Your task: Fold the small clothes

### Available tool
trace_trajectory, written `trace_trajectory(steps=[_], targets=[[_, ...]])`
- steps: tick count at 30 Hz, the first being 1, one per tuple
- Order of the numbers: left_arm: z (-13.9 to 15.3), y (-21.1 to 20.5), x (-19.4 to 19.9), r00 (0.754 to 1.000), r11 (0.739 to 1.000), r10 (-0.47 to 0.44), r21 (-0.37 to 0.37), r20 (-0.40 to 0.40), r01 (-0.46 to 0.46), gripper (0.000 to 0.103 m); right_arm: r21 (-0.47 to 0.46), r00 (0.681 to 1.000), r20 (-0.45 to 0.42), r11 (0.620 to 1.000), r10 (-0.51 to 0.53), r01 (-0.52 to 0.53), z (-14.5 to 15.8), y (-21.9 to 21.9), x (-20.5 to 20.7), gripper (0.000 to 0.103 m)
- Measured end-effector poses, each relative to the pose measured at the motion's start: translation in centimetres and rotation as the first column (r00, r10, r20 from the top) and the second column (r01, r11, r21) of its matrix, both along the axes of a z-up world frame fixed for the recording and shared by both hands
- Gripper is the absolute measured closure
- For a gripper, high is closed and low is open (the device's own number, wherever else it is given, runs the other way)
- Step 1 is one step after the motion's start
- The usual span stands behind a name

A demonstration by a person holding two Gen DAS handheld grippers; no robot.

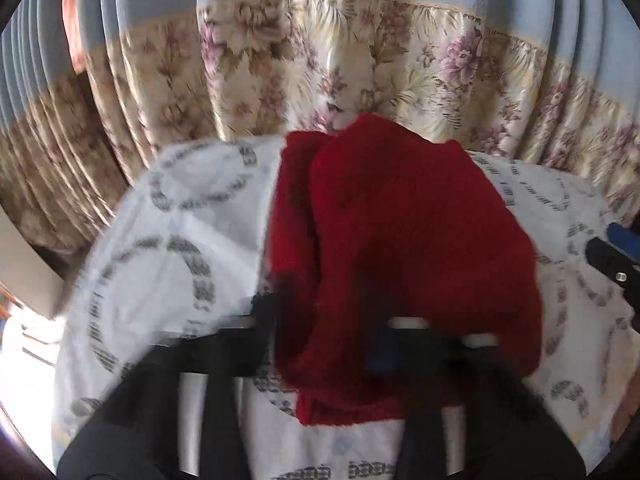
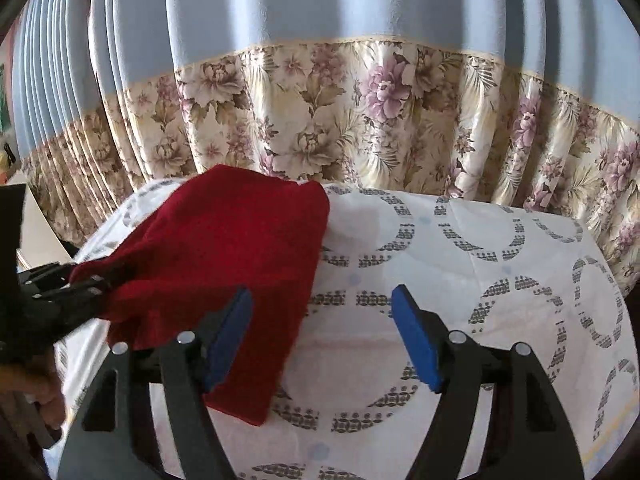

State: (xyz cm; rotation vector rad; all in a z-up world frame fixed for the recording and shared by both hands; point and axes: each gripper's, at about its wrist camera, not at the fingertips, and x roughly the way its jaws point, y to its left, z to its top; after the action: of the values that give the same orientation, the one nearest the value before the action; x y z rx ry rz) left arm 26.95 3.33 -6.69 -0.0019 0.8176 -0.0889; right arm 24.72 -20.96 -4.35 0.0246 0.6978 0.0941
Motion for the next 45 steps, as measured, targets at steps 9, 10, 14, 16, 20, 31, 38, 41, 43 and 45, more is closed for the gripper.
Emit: trace_trajectory(steps=[9, 10, 14, 16, 20, 31, 38, 41, 43, 45], targets=[[-2.1, 3.6, -3.7, 0.996, 0.996, 0.084, -0.002, 0.015, -0.084, 0.081, -0.001, 0.999, -0.022, 0.999, 0.032, -0.032, -1.1, 1.1, 0.0, 0.031], [-3.2, 3.9, -3.4, 0.996, 0.995, 0.094, 0.02, -0.01, -0.094, 0.081, 0.0, 0.999, -0.029, 0.999, 0.035, -0.035, -1.4, 1.3, 0.1, 0.031], [-4.9, 3.8, -3.3, 0.992, 0.984, 0.129, 0.128, -0.007, -0.127, 0.051, 0.002, 0.998, -0.047, 0.999, 0.05, -0.049, -2.2, 2.0, 0.4, 0.031], [-4.4, 4.0, -3.3, 0.986, 0.972, 0.165, 0.169, 0.008, -0.164, 0.016, 0.003, 0.997, -0.046, 0.998, 0.055, -0.055, -2.3, 2.2, 0.5, 0.031], [-2.4, 5.3, -3.5, 0.989, 0.977, 0.148, 0.155, 0.004, -0.147, 0.005, 0.014, 0.998, -0.028, 0.998, 0.058, -0.058, -1.8, 2.2, 0.9, 0.029], [4.1, 3.4, 2.0, 0.993, 0.996, 0.088, 0.021, 0.076, -0.09, 0.003, 0.038, 0.998, 0.038, 0.998, 0.044, -0.045, 0.9, 3.6, 4.9, 0.021], [-0.7, 1.6, 8.1, 0.992, 0.987, 0.126, 0.101, -0.002, -0.125, 0.003, 0.061, 0.999, -0.016, 0.997, 0.05, -0.049, -0.4, 5.8, 9.3, 0.021], [-2.6, 2.4, 8.8, 0.992, 0.989, 0.126, 0.075, -0.008, -0.125, 0.003, 0.085, 0.995, -0.056, 0.994, 0.077, -0.073, -2.2, 6.6, 10.2, 0.021], [-3.0, 3.1, 8.6, 0.994, 0.993, 0.111, 0.03, 0.0, -0.111, 0.003, 0.102, 0.993, -0.067, 0.99, 0.101, -0.094, -3.1, 7.0, 9.9, 0.021], [-2.9, 3.9, 8.1, 0.996, 0.996, 0.084, -0.026, -0.02, -0.085, 0.003, 0.092, 0.992, -0.069, 0.991, 0.103, -0.097, -3.9, 7.3, 9.4, 0.019]])
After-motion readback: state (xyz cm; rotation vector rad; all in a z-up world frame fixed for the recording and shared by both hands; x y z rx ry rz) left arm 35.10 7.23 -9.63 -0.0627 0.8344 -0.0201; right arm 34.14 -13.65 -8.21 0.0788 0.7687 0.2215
